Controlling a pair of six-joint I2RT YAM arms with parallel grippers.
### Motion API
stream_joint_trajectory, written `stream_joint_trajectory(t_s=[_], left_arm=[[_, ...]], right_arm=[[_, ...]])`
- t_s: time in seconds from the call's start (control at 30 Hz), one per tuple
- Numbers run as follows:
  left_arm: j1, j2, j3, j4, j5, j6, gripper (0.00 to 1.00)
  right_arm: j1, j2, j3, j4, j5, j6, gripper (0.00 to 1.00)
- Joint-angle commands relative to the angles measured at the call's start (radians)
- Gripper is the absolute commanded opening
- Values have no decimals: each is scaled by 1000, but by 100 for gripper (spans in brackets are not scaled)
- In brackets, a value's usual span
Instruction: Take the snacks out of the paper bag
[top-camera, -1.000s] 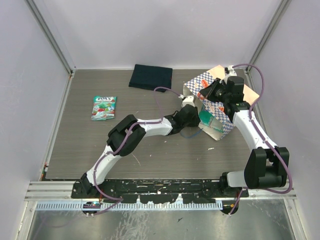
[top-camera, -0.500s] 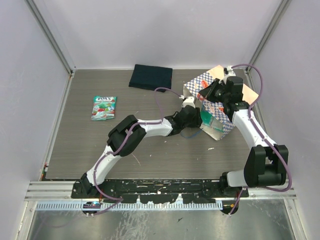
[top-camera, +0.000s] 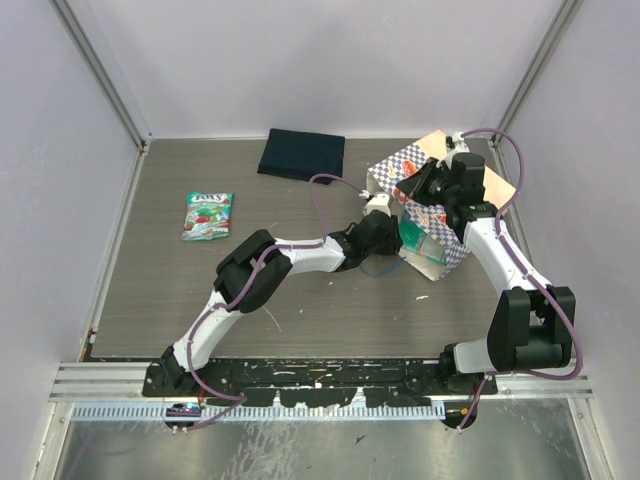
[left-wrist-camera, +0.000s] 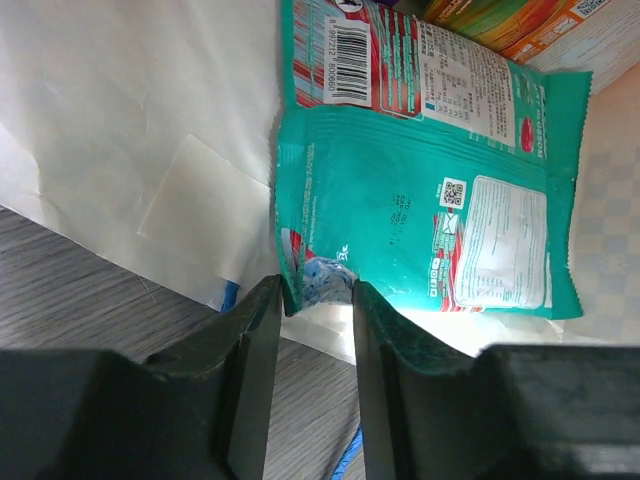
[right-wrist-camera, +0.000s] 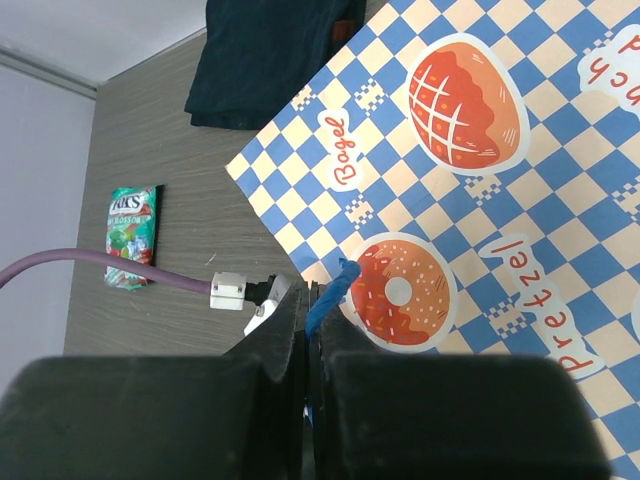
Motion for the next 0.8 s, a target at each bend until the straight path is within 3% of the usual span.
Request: stream_joint_trajectory(t_s=[0.0, 0.07, 0.17, 0.2, 0.77], left_arm=[[5, -8, 3, 34, 23, 2, 33], [4, -8, -6, 51, 31, 2, 27], [5, -25, -39, 100, 37, 10, 3], [5, -34, -52, 113, 37, 12, 0], [5, -274, -348, 304, 38, 145, 0]], right_arm=[[-4, -9, 3, 60, -7, -4, 1], [-4, -9, 2, 59, -5, -6, 1], [-4, -4, 5, 61, -4, -7, 1], [-4, -1, 8, 61, -6, -7, 1], [-4, 17, 21, 75, -11, 8, 1]])
